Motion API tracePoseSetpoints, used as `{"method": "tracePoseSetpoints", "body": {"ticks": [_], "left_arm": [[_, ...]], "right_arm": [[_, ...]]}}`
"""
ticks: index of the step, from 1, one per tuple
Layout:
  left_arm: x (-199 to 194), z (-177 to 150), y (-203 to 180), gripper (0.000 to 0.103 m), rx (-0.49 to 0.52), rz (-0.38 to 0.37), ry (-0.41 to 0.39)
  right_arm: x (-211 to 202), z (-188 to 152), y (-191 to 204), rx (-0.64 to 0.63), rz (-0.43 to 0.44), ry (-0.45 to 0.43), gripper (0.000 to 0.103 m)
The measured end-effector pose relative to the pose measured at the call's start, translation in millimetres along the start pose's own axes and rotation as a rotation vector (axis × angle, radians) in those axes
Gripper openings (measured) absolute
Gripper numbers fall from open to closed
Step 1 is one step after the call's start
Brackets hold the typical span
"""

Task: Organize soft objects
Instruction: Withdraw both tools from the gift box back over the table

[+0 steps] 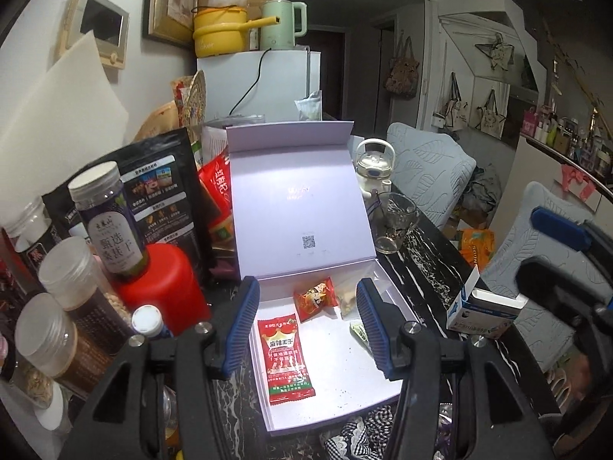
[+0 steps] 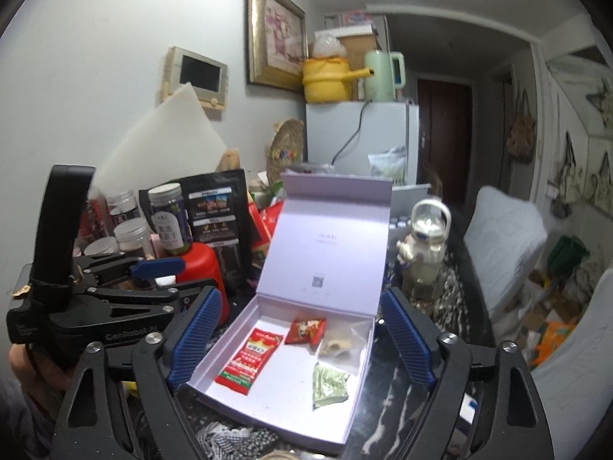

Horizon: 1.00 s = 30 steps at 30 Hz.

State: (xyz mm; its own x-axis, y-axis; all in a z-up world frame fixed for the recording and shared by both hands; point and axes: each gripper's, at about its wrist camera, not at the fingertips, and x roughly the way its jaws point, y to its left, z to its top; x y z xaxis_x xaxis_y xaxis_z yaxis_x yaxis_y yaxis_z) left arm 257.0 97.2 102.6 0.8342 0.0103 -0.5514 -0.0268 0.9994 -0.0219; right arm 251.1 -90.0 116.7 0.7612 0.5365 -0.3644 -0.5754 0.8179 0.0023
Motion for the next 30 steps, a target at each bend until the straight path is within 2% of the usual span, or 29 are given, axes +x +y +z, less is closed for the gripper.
{"method": "tracePoseSetpoints", "body": {"ticks": [4, 6, 8, 11, 18, 21, 27, 30], "left_arm": [[-12, -2, -5, 0.054, 0.008, -0.003, -0.023], [-19, -5, -5, 0.076, 0.008, -0.003, -0.035], [-28, -9, -5, 0.083, 0.011, 0.006, -0.067], [-38, -16, -5, 0.083, 0.018, 0.02, -0.079], [-47, -49, 8, 0.083, -0.045, -0.084, -0.034], [-47, -68, 9, 0.083, -0.054, -0.083, -0.016], [-36, -107, 7, 0.083, -0.04, -0.133, 0.038], [-32, -124, 3, 0.083, -0.013, -0.132, 0.063]], "right_arm": [[-13, 1, -1, 0.016, -0.016, -0.022, 0.09], [-17, 0, -2, 0.028, -0.027, -0.019, 0.09], [-22, -5, -2, 0.034, -0.03, -0.007, 0.09], [-28, -16, -3, 0.049, -0.04, 0.02, 0.09], [-45, -52, -1, 0.105, -0.058, 0.057, 0.09], [-53, -70, 0, 0.134, -0.075, 0.067, 0.09], [-59, -102, 2, 0.195, -0.085, 0.108, 0.09], [-62, -118, 2, 0.22, -0.103, 0.126, 0.09]]}}
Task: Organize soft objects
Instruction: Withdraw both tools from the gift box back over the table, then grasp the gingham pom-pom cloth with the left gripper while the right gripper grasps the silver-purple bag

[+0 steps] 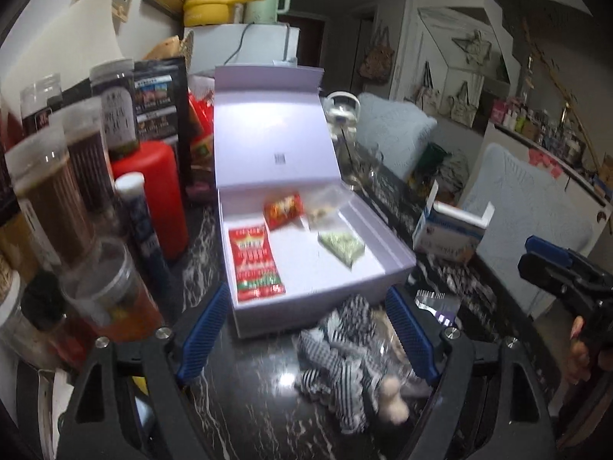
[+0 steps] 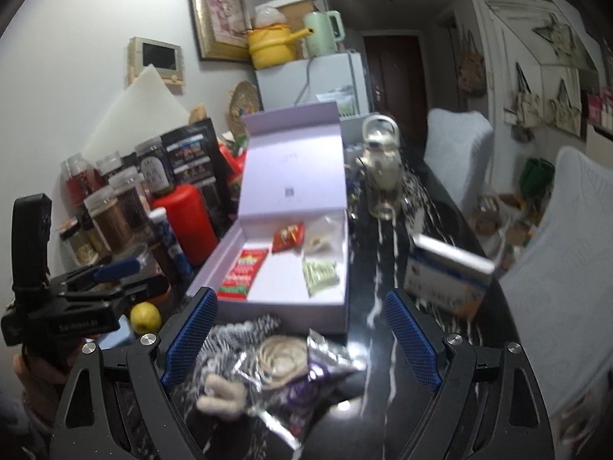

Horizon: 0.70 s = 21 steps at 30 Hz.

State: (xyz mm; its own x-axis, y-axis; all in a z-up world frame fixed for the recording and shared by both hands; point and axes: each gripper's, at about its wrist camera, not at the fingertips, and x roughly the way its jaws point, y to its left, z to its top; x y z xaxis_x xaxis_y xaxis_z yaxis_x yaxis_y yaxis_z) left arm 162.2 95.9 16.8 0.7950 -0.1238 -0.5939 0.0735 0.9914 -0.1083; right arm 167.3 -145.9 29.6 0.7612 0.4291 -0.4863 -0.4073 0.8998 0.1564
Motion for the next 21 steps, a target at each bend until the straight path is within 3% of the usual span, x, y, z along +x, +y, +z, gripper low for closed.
{"method": "tracePoseSetpoints", "body": {"ticks": [7, 17, 21], "left_arm": [[14, -28, -4, 0.083, -0.015, -0.069, 0.064], [30, -56, -15, 0.083, 0.01, -0.049, 0.128], [34, -62, -11, 0.083, -0.025, -0.063, 0.16]], "right_arm": [[7, -42, -11, 0.069, -0.042, 0.093, 0.09], [27, -78, -28, 0.137, -0.048, 0.208, 0.09], [41, -85, -30, 0.148, -0.052, 0.254, 0.09]]}}
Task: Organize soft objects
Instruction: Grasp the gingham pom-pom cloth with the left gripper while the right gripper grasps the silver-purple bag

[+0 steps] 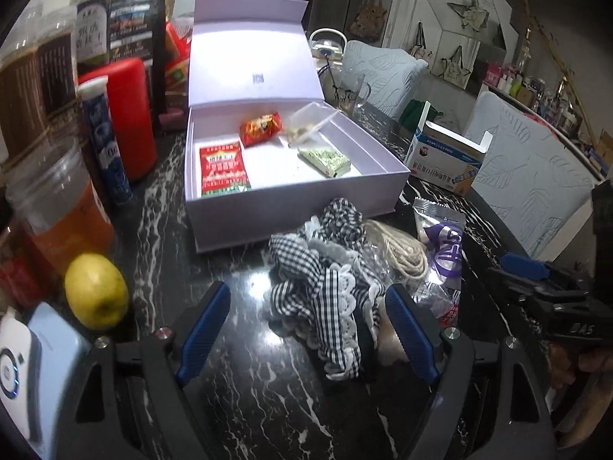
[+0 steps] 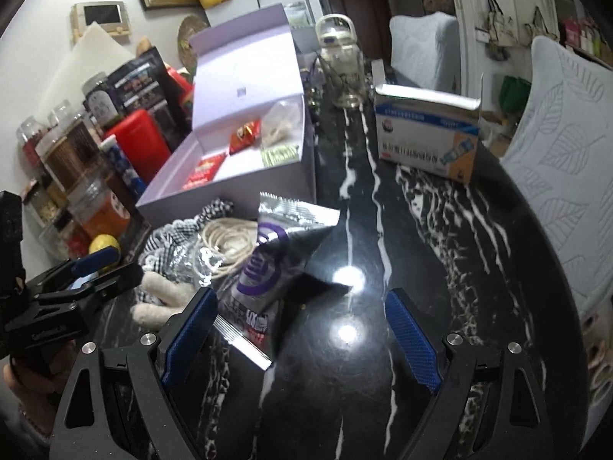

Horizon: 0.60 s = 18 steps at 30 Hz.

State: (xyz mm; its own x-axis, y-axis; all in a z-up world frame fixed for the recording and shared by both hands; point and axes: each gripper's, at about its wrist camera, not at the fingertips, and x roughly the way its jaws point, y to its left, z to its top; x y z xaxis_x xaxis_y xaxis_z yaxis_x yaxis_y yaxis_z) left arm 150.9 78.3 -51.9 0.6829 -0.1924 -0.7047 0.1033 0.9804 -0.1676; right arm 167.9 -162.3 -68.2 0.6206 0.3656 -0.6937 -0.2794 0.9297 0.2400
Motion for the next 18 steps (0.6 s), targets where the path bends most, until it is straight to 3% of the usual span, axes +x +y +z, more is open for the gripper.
{"method": "tracePoseSetpoints", "body": {"ticks": [9, 12, 14, 16, 18], "left_arm": [[-9, 3, 3, 0.083, 0.004, 0.064, -0.005], [-18, 6, 2, 0.083, 0.017, 0.081, -0.034], [-20, 8, 1, 0.083, 0.023, 0.074, -0.04], [-18, 9, 0, 0.083, 0.022, 0.055, -0.031], [-13, 8, -2, 0.083, 0.02, 0.031, -0.017]], "right_arm": [[37, 12, 2, 0.003, 0.02, 0.037, 0.089], [47, 16, 0, 0.03, 0.047, 0.04, 0.07], [51, 16, 0, 0.041, 0.085, 0.032, 0.047], [48, 14, -1, 0.062, 0.096, 0.016, 0.036], [42, 12, -3, 0.061, 0.062, -0.002, 0.035]]}}
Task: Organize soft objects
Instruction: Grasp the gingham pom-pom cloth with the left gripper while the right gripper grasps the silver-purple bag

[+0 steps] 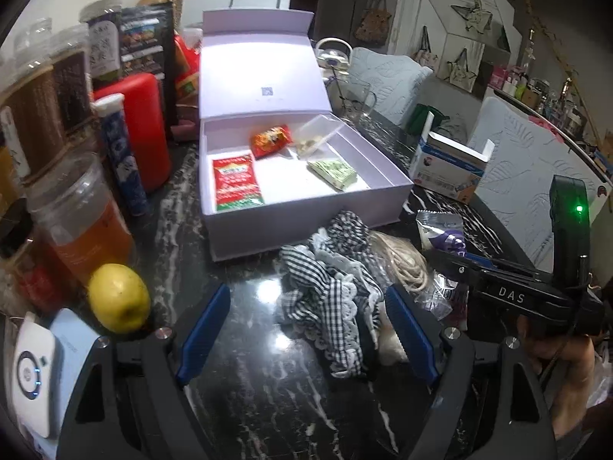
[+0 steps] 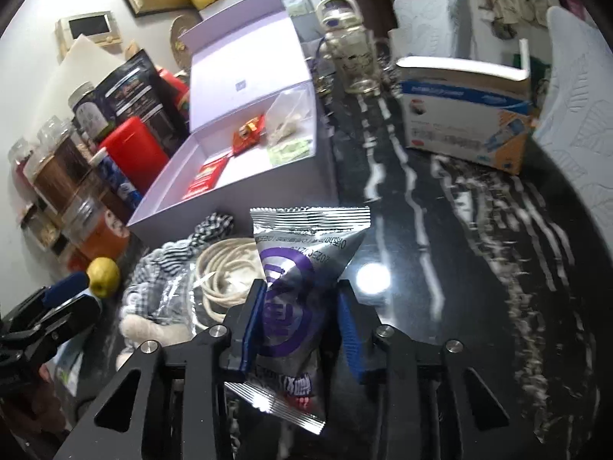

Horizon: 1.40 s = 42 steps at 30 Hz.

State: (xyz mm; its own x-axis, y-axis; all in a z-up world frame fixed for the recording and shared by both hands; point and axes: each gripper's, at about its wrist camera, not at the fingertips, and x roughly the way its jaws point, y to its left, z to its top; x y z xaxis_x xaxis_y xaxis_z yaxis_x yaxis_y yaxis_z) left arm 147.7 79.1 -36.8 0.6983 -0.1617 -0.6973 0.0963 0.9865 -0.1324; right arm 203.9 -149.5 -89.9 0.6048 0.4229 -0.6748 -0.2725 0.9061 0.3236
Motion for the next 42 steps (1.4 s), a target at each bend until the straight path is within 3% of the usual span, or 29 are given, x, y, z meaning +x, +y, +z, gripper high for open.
{"method": "tracePoseSetpoints", "body": {"ticks": [6, 12, 16, 22, 29, 34, 39, 42], "left_arm": [[18, -1, -11, 0.083, -0.005, -0.062, 0.047], [30, -5, -24, 0.083, 0.05, -0.001, 0.047], [33, -5, -17, 0.083, 0.026, -0.007, 0.053], [26, -7, -3, 0.083, 0.042, 0.075, 0.035], [20, -8, 16, 0.083, -0.006, 0.086, 0.032], [14, -2, 21, 0.083, -0.048, 0.075, -0.01], [25, 2, 18, 0.083, -0.022, 0.087, 0.011], [37, 3, 18, 0.083, -0.02, 0.151, 0.025]], "right_arm": [[-19, -6, -7, -0.033, -0.075, -0.005, 0.035], [-37, -9, -14, -0.04, -0.127, -0.035, 0.034], [-38, -11, -19, -0.036, -0.134, -0.033, 0.034], [-34, -15, -18, -0.037, -0.124, -0.019, 0.034], [-31, -16, -15, -0.045, -0.135, -0.019, 0.035], [-23, -19, -12, -0.07, -0.173, 0.01, 0.047], [-16, -24, -15, -0.078, -0.197, 0.035, 0.052], [-17, -24, -17, -0.081, -0.208, 0.035, 0.052]]}}
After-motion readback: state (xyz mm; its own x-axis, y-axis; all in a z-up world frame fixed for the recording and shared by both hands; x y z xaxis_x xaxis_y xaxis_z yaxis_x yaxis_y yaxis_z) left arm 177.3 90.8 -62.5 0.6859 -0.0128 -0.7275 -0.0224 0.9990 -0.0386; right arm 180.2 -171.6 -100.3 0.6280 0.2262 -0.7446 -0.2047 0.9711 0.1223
